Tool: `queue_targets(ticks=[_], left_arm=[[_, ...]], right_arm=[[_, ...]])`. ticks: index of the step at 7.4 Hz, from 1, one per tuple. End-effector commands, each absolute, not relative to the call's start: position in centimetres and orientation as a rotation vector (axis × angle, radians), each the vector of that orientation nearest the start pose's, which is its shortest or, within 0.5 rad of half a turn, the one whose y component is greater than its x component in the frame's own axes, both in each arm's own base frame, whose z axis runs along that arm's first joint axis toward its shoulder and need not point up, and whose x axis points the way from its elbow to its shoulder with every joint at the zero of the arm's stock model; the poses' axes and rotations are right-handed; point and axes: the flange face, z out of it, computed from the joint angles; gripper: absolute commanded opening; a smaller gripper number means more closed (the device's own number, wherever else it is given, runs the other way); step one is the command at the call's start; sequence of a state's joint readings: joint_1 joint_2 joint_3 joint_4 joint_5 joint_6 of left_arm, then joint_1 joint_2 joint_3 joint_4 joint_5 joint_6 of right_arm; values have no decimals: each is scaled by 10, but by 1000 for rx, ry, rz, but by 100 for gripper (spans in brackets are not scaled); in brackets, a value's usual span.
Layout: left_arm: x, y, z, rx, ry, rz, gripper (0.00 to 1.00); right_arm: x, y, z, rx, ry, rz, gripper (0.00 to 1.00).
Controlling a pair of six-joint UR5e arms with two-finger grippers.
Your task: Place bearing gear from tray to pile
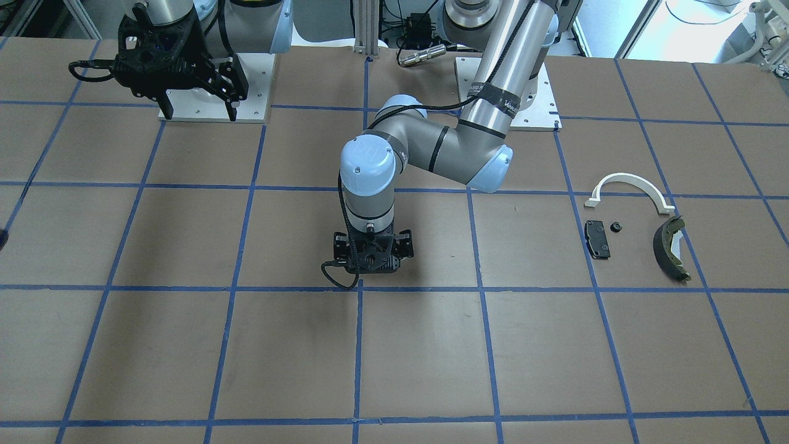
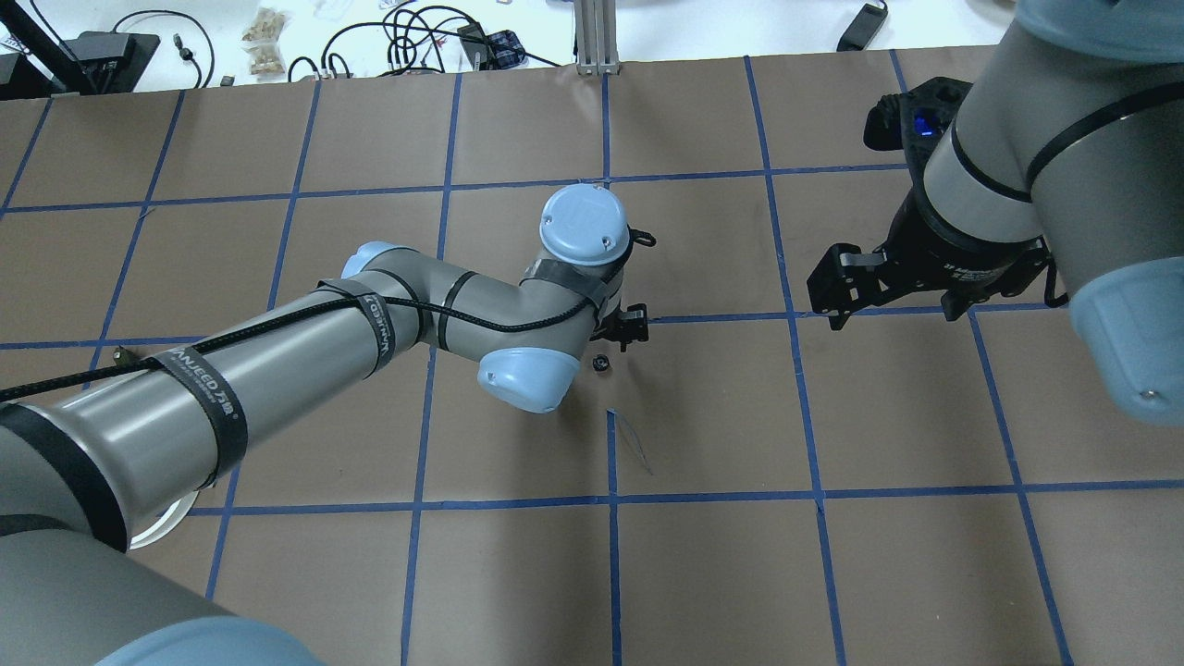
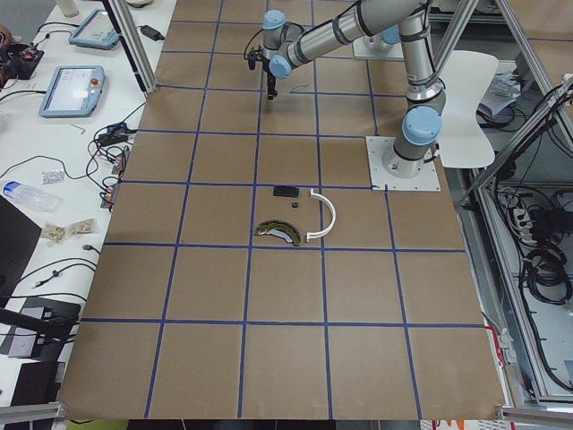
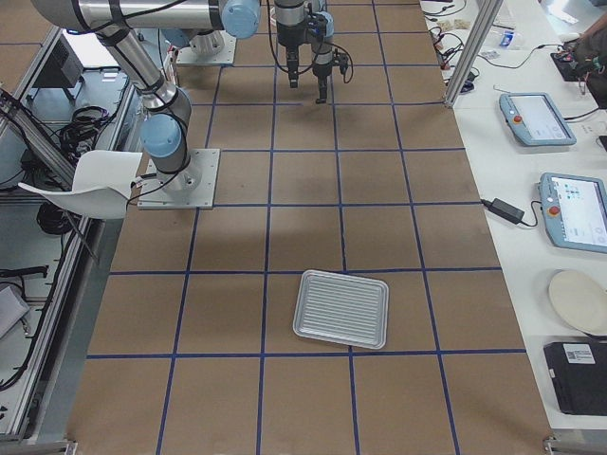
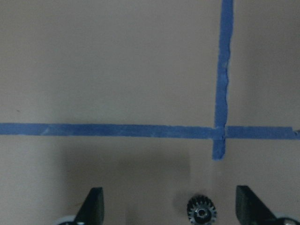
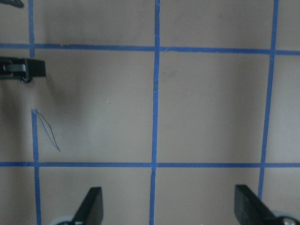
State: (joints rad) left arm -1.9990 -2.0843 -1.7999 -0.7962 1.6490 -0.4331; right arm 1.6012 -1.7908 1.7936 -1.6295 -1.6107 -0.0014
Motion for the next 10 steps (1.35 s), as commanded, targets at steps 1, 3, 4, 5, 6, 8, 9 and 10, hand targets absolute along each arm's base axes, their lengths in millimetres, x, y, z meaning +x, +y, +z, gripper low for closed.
queue_targets(ticks=[1, 3, 4, 5, 6, 8, 9, 10], left_arm=[[-373, -487, 158, 13, 3078, -72, 84], [-373, -487, 161, 20, 3077, -70, 13], [-372, -485, 168, 20, 3078, -79, 0], [-371, -486, 169, 22, 3078, -84, 0], [-369, -489, 182, 28, 3083, -117, 0], [-338, -493, 213, 26, 3061, -42, 0], [-288, -501, 238, -47, 3029, 80, 0], [-225, -506, 269, 44, 2977, 198, 0]], right_arm=[[139, -474, 518, -68, 3219, -95, 100], [142, -528, 527, -71, 3202, -94, 100], [142, -520, 532, -68, 3213, -90, 100], [142, -512, 535, -57, 3213, -76, 100], [143, -511, 526, -53, 3200, -51, 100], [143, -511, 516, -60, 3200, -38, 100], [143, -511, 514, -60, 3199, -40, 100], [143, -509, 508, -56, 3198, -21, 100]])
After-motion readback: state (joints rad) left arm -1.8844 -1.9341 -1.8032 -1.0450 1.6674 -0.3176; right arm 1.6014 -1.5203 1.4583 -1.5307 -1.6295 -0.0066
